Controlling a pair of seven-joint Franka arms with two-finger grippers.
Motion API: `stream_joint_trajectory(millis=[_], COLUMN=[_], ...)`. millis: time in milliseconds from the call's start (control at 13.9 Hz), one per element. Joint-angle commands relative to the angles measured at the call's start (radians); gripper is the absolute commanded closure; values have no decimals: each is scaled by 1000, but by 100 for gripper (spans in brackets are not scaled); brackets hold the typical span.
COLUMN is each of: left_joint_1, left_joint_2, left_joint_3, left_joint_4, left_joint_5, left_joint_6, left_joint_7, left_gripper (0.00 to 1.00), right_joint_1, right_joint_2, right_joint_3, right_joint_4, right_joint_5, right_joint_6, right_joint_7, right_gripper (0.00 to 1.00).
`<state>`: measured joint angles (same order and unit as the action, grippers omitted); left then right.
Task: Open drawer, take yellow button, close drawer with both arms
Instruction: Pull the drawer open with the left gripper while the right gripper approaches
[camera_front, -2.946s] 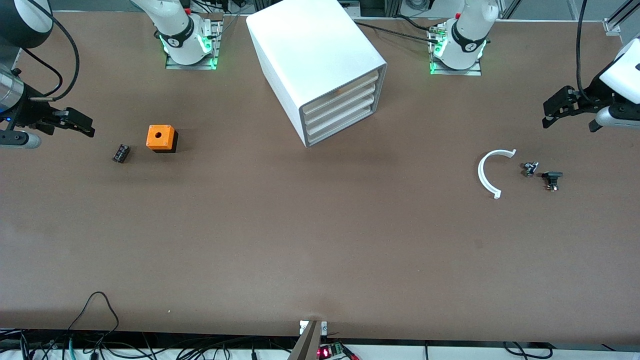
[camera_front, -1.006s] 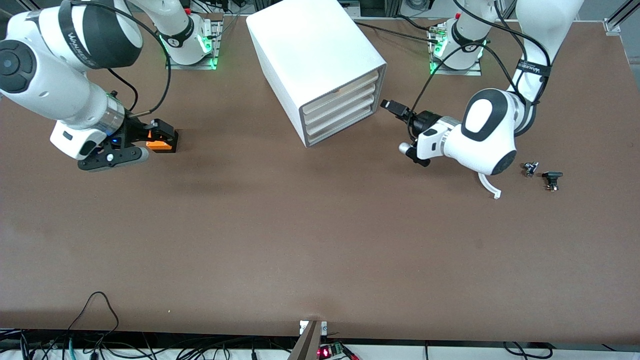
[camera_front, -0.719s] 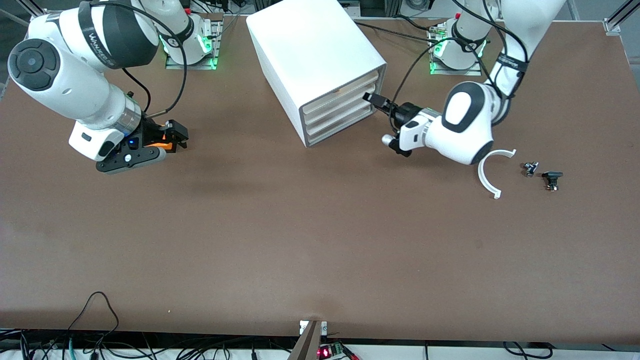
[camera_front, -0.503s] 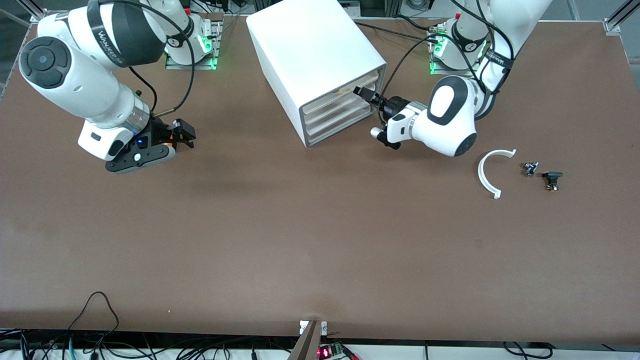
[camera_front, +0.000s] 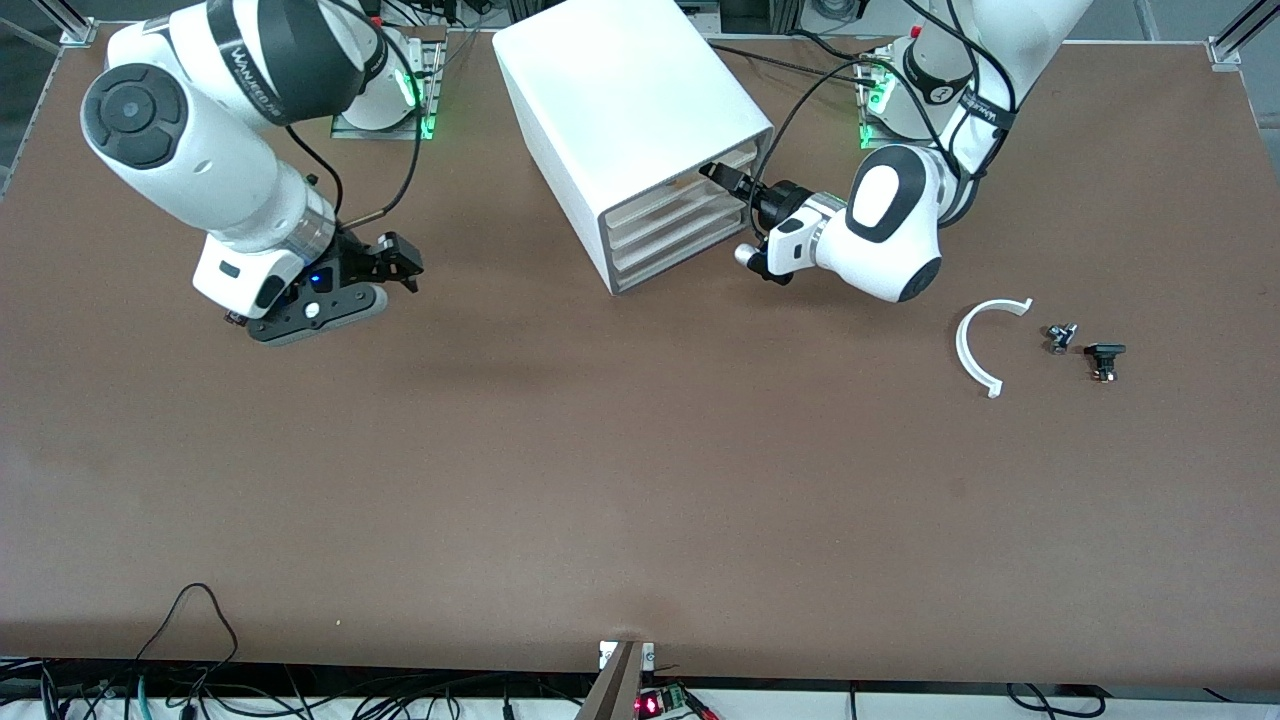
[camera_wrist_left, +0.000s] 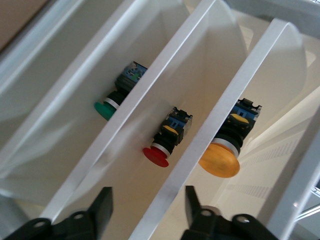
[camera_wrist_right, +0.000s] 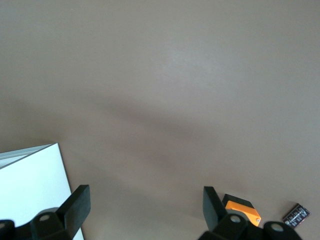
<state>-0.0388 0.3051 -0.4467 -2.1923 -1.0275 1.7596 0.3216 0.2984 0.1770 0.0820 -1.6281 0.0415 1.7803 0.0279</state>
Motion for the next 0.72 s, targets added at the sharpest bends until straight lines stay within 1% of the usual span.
stream_joint_trajectory(millis=[0,72,144,287,359,431,575,647], left_joint_1=[5,7,19,46,59,72,77,82], left_joint_2=[-37,-35,-37,-53,-60,-58,-54,-54], left_joint_3=[-20,-18,-12,37,52,89,137,141], left_joint_4=[-50,-50,-49,-35,-11,20,40,48], left_joint_5=[-36,-28,-22,-22,-22,-20,-2,23], left_joint_6=[52,66,81,160,184,185,204,234], left_joint_7=[14,14,13,21,19,17,42,69], left_gripper=[82,100,100,100,100,100,100,55], right_joint_1=[50,56,56,57,58,59,59,61], right_joint_2=[33,54,87,139,153,165,196,219], right_joint_3=[18,48,88,143,172,195,243,257], right_joint_4=[79,105,146,223,232,234,255,270], right_joint_5=[15,17,17,6,5,3,0,-8], right_joint_6=[-24,-18,-13,-15,-13,-12,23,42], right_joint_7=[-6,-19,-20,-34,-49,-57,-77,-124], right_gripper=[0,0,0,0,0,0,0,0])
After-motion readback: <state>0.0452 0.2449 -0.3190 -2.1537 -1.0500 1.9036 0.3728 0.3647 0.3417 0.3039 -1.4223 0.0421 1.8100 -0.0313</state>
